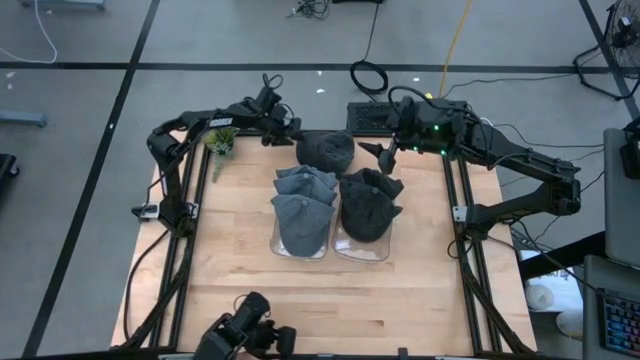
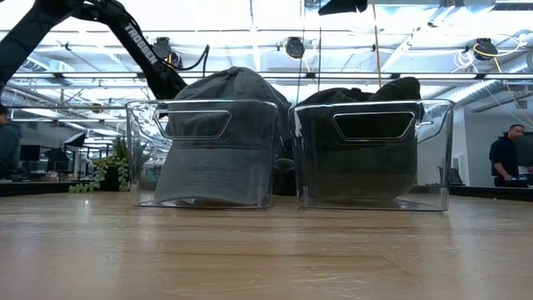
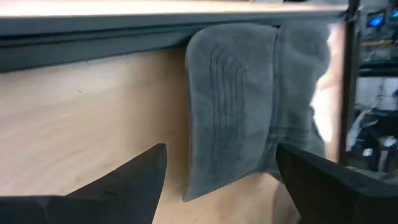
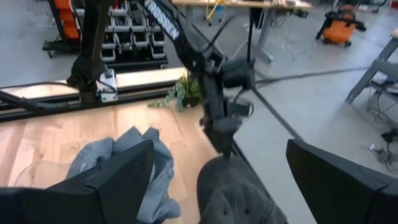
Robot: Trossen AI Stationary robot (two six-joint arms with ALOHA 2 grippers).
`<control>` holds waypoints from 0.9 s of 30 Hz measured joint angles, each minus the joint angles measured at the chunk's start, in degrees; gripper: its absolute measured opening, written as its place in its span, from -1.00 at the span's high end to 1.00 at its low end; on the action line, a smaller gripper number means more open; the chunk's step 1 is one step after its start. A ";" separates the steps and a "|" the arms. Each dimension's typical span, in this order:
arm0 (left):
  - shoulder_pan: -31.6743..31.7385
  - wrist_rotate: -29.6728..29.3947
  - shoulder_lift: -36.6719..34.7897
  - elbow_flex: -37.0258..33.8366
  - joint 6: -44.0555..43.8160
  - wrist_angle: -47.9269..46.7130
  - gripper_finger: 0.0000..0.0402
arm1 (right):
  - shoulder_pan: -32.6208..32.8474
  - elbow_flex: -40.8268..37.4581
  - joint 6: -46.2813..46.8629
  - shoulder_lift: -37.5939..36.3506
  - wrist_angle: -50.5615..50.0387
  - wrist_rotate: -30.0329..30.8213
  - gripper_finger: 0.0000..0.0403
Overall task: Pick & Place hat
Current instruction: Put the black cap into the right transparent bin
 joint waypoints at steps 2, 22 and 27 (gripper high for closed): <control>-0.68 -1.46 0.81 0.00 0.52 0.07 -0.56 | 0.00 0.00 -0.63 0.00 1.38 0.04 -0.77; -3.69 -1.35 4.16 -0.04 -0.91 9.44 -0.17 | -0.02 0.00 -2.57 0.02 3.48 0.20 -0.77; -4.04 -1.02 4.16 -0.04 -0.87 9.48 0.32 | -0.15 0.00 -3.05 0.00 3.48 0.35 -0.77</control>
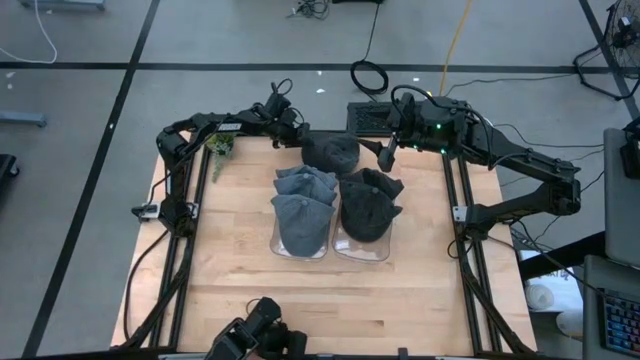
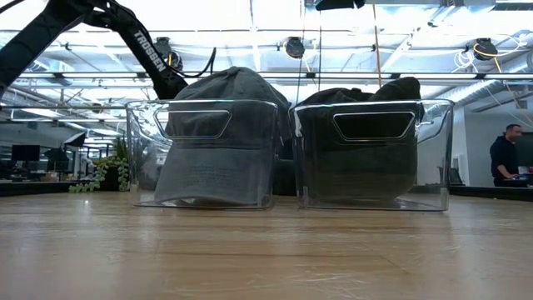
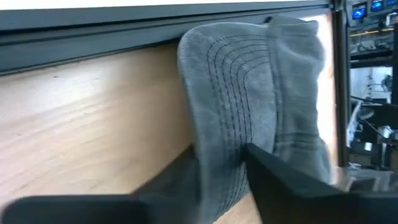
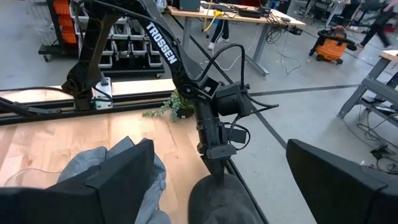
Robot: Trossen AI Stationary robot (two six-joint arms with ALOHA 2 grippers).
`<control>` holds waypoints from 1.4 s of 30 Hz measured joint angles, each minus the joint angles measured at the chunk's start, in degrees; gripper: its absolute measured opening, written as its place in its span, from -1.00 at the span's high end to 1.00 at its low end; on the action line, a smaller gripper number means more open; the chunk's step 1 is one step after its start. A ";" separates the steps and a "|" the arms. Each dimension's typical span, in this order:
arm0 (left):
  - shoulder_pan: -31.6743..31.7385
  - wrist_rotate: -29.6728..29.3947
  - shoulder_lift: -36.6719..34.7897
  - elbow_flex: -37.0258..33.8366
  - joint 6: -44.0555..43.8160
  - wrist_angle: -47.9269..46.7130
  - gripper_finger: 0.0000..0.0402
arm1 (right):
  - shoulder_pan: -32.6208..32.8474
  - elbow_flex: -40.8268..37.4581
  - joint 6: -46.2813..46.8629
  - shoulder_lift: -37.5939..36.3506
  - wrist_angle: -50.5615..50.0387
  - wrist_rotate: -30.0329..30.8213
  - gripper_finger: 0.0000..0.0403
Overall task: Pick & Place hat
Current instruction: Put the black cap into the right transparent bin
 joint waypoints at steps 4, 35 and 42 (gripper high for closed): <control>0.02 2.57 -0.12 0.06 0.15 0.68 0.79 | 0.04 0.00 -0.92 0.00 0.00 1.59 -0.77; 2.01 5.39 -27.02 -0.07 6.24 0.63 0.95 | 0.04 0.00 1.64 0.02 2.19 2.83 -0.66; 2.80 5.52 -35.01 -0.07 7.32 0.35 0.95 | 0.04 0.00 4.62 0.02 2.19 2.73 -0.85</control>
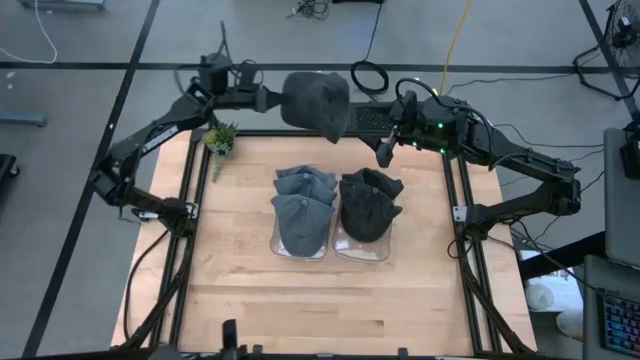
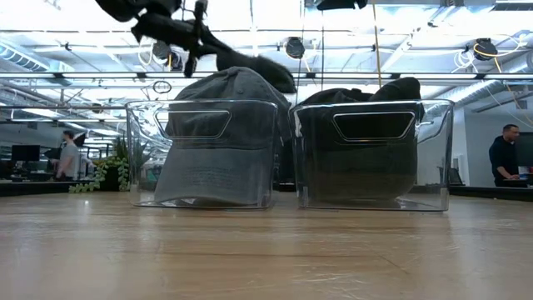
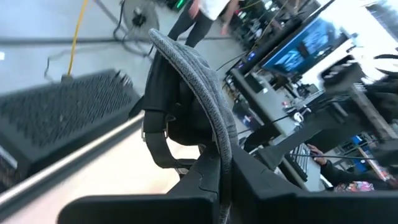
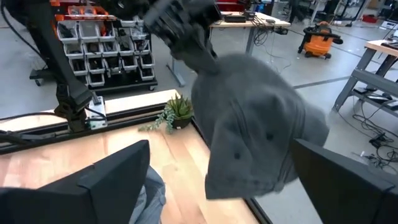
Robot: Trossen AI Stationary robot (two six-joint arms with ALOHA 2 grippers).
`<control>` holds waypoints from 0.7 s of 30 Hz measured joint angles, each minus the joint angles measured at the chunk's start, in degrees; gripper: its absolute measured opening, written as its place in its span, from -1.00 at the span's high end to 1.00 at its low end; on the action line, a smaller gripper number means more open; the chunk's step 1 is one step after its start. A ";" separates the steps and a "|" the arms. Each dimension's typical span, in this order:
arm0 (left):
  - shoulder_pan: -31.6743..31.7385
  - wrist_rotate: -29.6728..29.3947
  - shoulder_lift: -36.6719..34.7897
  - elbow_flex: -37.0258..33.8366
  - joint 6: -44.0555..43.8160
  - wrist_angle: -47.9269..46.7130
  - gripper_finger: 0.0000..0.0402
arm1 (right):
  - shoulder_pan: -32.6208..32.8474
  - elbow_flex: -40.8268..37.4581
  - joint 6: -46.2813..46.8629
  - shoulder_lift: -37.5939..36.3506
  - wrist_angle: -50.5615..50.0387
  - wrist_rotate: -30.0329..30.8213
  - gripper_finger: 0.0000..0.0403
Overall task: Pick & Place hat
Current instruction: Put the black cap into the right transparent bin
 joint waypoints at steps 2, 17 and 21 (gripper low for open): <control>0.00 -0.14 -1.98 0.00 0.65 0.02 0.95 | 0.00 0.00 0.54 0.00 0.00 -0.03 -0.93; -4.21 -1.96 -16.23 0.02 10.61 1.71 0.95 | 0.00 0.00 0.71 -0.02 8.47 -0.01 -0.97; -7.32 -2.82 -19.70 0.07 13.35 3.86 0.95 | -0.02 0.00 3.67 -0.02 10.68 -0.73 -0.98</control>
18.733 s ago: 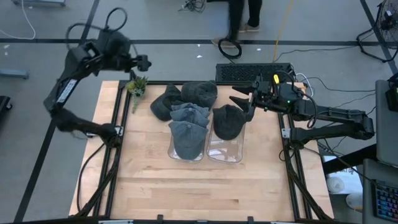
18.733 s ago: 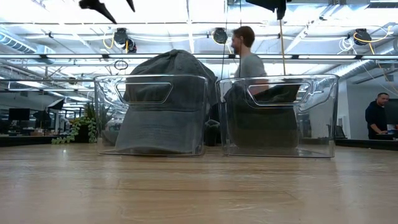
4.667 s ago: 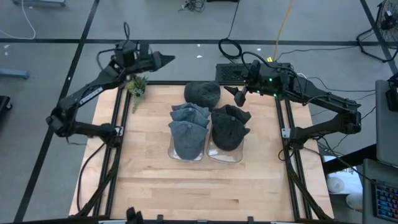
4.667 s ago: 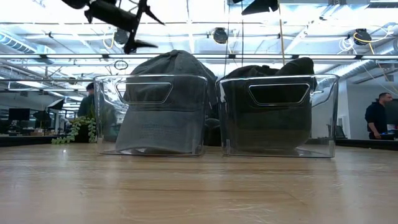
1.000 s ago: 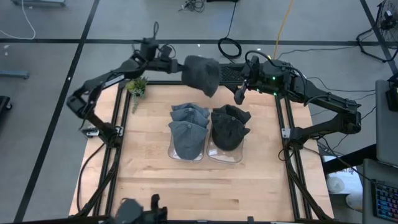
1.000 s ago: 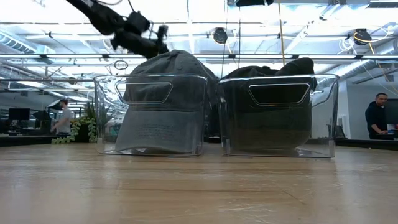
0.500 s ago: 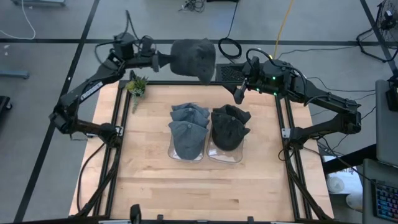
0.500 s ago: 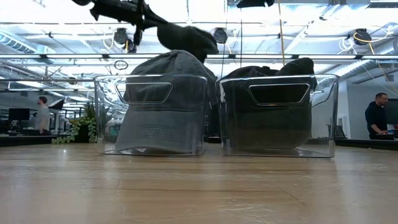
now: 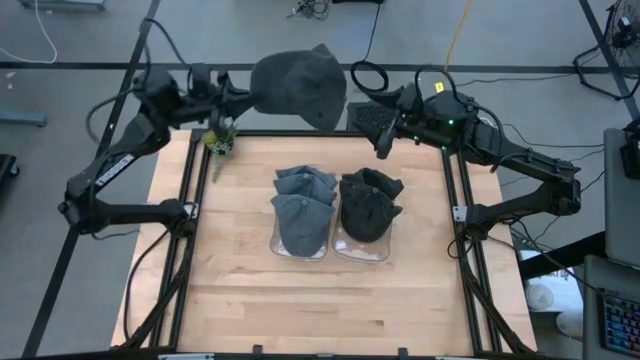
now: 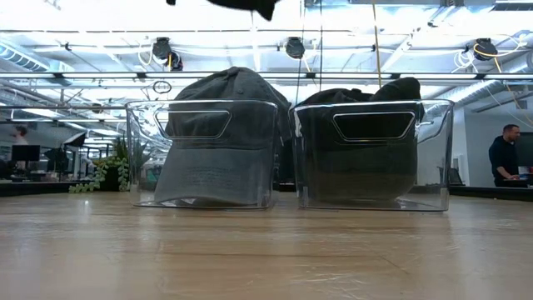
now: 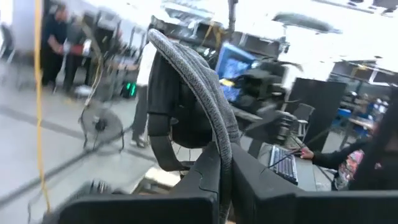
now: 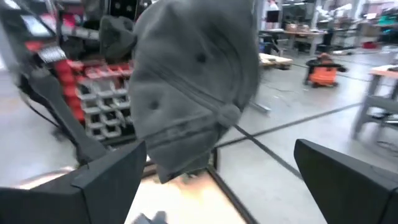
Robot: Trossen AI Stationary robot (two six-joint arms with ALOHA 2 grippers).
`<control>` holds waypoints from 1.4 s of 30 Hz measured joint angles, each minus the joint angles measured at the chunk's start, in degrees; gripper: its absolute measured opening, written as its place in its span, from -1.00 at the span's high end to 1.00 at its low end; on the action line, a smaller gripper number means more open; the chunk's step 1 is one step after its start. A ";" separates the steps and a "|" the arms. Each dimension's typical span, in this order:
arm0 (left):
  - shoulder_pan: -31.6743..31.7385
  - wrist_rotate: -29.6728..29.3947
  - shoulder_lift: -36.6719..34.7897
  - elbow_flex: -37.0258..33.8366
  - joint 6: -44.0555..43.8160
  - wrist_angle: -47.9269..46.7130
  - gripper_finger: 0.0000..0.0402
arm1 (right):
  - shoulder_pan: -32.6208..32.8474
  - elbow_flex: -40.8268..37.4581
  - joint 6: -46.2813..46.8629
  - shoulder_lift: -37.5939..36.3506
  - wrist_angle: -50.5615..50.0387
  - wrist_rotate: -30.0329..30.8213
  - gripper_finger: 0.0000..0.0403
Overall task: Pick & Place hat
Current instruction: Put the black cap into the right transparent bin
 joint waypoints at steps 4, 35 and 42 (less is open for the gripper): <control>-3.62 -1.72 -3.00 0.00 3.89 0.55 0.95 | 0.00 0.00 3.12 0.00 2.62 -3.86 -0.98; -27.60 -18.81 1.75 0.04 12.52 5.15 0.95 | 5.42 0.00 10.51 0.33 9.41 -17.46 -0.56; -28.29 -19.47 1.47 0.04 12.03 5.19 0.95 | 6.88 0.00 10.46 0.33 9.43 -17.17 0.40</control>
